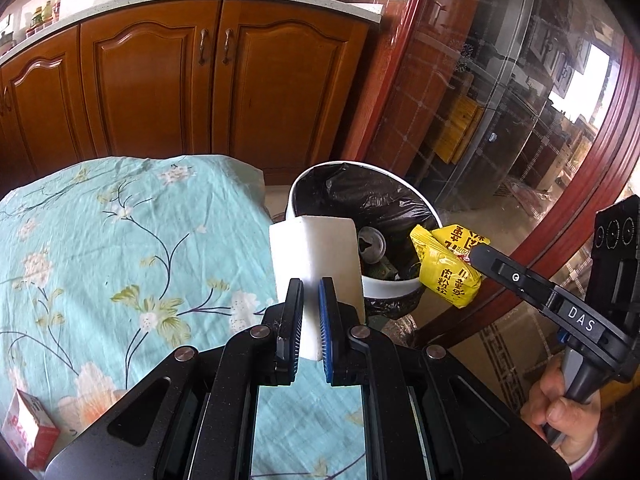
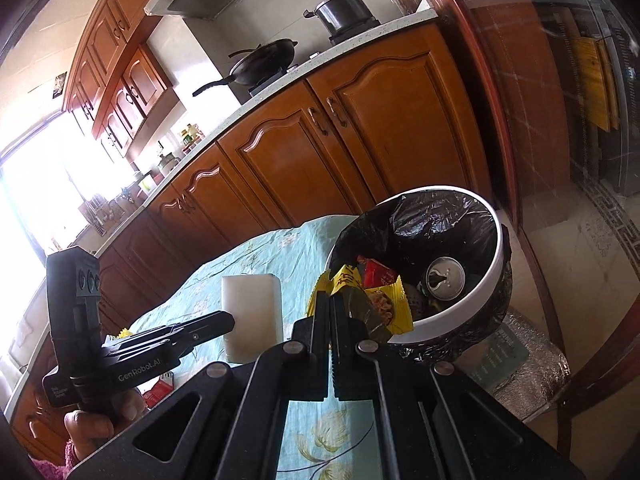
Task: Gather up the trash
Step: 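Carry the foam block and yellow wrapper over the bin with both tools, then open both tools to drop the foam block and wrapper into the bin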
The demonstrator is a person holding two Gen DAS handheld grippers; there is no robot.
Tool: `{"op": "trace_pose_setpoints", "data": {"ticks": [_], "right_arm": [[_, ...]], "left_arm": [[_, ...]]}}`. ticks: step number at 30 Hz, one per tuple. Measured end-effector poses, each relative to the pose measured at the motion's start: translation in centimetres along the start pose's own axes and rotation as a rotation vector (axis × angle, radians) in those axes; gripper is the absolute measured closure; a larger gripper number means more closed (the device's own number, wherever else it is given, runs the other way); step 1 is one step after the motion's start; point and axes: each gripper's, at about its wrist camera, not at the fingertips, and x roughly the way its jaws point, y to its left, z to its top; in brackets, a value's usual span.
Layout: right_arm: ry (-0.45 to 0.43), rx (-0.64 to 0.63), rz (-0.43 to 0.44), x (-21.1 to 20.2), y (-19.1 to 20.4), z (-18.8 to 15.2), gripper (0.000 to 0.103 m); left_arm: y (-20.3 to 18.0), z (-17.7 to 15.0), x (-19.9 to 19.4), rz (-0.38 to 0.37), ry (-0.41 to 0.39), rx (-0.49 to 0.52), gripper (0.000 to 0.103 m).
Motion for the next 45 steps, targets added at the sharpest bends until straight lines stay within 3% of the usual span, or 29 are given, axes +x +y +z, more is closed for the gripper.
{"op": "trace_pose_setpoints", "data": {"ticks": [9,26,45], "right_arm": [[-0.023,0.02,-0.018,0.1,-1.8,1.8,0.103],[0.01,0.013,-0.082,3.3,-4.5,4.5,0.103],[0.09,0.023,-0.112,6.5,-6.4,4.4,0.103]], "left_arm": [[-1.1,2.6,2.0,-0.032,0.014,0.004,0.096],[-4.2,7.0,8.0,0.0,0.058,0.056,0.096],[-4.3,6.5,12.6,0.031,0.137,0.041,0.096]]}}
